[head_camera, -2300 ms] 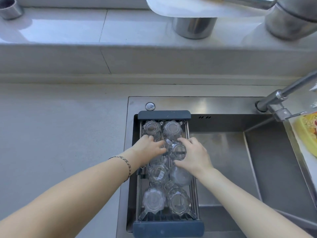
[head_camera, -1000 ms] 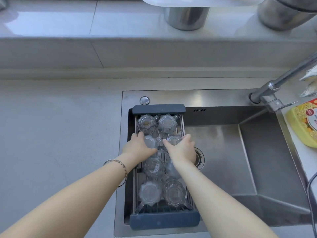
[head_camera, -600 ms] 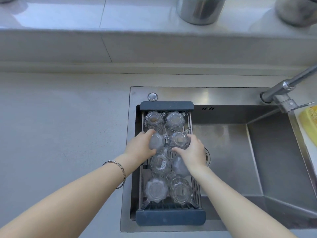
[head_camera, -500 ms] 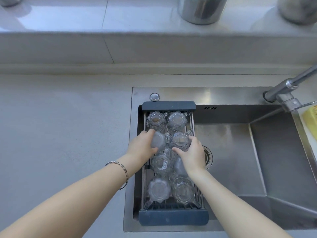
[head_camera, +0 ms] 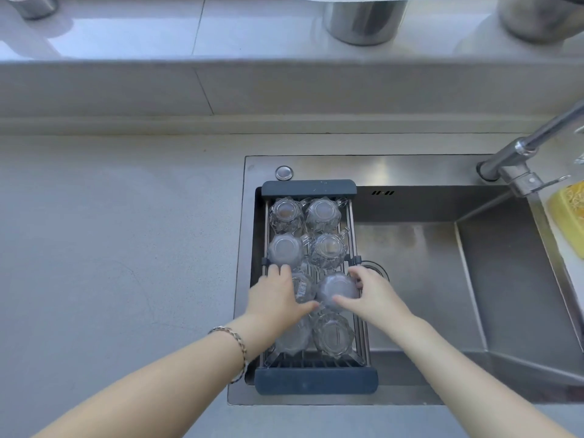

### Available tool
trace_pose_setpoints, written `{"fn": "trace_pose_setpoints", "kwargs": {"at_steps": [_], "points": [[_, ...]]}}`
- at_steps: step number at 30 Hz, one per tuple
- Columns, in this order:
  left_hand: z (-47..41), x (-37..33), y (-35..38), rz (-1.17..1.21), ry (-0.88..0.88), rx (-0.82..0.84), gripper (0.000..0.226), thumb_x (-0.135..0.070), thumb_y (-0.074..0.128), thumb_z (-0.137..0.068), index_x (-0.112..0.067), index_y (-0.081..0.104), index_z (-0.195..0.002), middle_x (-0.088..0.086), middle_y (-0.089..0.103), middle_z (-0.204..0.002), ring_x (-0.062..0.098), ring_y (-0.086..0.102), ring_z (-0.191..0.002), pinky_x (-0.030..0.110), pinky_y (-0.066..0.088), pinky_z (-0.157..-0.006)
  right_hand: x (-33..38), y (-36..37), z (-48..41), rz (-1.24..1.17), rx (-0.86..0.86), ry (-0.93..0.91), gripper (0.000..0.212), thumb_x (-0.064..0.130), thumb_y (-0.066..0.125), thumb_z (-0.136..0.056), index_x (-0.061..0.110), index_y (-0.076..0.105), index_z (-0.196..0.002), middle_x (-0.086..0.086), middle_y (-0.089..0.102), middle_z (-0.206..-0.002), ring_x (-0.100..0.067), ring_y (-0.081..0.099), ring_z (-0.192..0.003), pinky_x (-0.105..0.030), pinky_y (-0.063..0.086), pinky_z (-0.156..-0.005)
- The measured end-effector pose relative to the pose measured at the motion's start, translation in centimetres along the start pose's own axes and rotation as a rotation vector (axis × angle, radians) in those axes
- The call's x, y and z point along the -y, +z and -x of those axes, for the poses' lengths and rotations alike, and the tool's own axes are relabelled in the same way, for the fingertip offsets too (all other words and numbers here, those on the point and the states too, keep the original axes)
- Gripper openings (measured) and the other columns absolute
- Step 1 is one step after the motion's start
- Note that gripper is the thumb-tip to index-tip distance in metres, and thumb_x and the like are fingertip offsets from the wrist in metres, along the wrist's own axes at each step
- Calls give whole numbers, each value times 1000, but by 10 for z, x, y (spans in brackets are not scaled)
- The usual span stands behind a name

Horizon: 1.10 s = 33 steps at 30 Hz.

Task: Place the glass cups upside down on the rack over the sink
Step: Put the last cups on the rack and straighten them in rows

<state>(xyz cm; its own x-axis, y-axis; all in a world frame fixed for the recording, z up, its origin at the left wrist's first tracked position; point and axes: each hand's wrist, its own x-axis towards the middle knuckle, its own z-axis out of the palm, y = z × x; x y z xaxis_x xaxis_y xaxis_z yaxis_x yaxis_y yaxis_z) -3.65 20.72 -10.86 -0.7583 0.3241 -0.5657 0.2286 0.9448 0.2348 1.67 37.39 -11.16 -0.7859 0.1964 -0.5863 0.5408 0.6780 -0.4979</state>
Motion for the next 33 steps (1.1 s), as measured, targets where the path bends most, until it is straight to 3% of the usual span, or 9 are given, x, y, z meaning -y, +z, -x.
{"fn": "trace_pose_setpoints", "kwargs": {"at_steps": [4, 9, 13, 15, 18, 23, 29, 33], "points": [[-1, -8, 6, -56, -5, -5, 61, -49, 65, -79, -9, 41, -118, 10, 51, -121, 29, 55, -108, 38, 52, -85, 3, 15, 8, 149, -54, -51, 74, 42, 71, -75, 21, 36, -137, 0, 43, -138, -20, 38, -130, -35, 38, -104], [-1, -6, -8, -184, 73, 23, 51, -34, 68, -81, -6, 45, -117, 12, 53, -121, 30, 55, -109, 37, 50, -85, 6, 20, 5, 234, -99, -52, 69, 39, 70, -77, 18, 36, -134, 0, 44, -138, -20, 37, -131, -35, 38, -104], [6, -4, -9, -335, 170, 21, 55, -17, 67, -82, -9, 38, -129, 13, 52, -123, 32, 52, -110, 38, 50, -82, 5, 21, 3, 239, -96, -54, 67, 36, 70, -78, 17, 36, -133, 0, 46, -137, -21, 37, -129, -36, 39, -103], [11, -8, -9, -402, 234, -19, 62, -15, 73, -76, -12, 42, -130, 17, 55, -115, 31, 56, -100, 36, 51, -71, 4, 22, 2, 233, -92, -50, 67, 35, 70, -77, 16, 37, -132, -1, 46, -136, -22, 37, -129, -36, 38, -103], [13, -17, -19, -458, 215, -33, 70, -23, 91, -47, -16, 61, -110, 16, 64, -89, 31, 62, -75, 28, 45, -48, 4, 22, 1, 225, -87, -47, 66, 34, 70, -77, 16, 37, -132, -1, 46, -135, -22, 36, -128, -36, 39, -103], [6, -15, -20, -299, 127, 67, 54, -20, 67, -83, -16, 37, -128, 17, 51, -119, 36, 53, -106, 39, 50, -82, 4, 23, 1, 223, -89, -52, 67, 35, 70, -77, 16, 37, -131, -1, 45, -135, -22, 36, -127, -35, 39, -102], [22, -28, -32, -365, 203, -10, 53, -15, 66, -82, -18, 39, -127, 14, 41, -124, 33, 45, -108, 32, 41, -70, 3, 24, 0, 218, -87, -52, 64, 32, 70, -77, 15, 38, -129, -2, 46, -133, -22, 38, -125, -35, 40, -100], [17, -21, -36, -427, 215, 9, 50, -9, 64, -83, -17, 41, -126, 13, 42, -124, 33, 44, -111, 34, 44, -74, 3, 24, 0, 213, -92, -58, 64, 32, 70, -77, 15, 38, -130, -1, 46, -133, -21, 38, -125, -33, 38, -101]]}}
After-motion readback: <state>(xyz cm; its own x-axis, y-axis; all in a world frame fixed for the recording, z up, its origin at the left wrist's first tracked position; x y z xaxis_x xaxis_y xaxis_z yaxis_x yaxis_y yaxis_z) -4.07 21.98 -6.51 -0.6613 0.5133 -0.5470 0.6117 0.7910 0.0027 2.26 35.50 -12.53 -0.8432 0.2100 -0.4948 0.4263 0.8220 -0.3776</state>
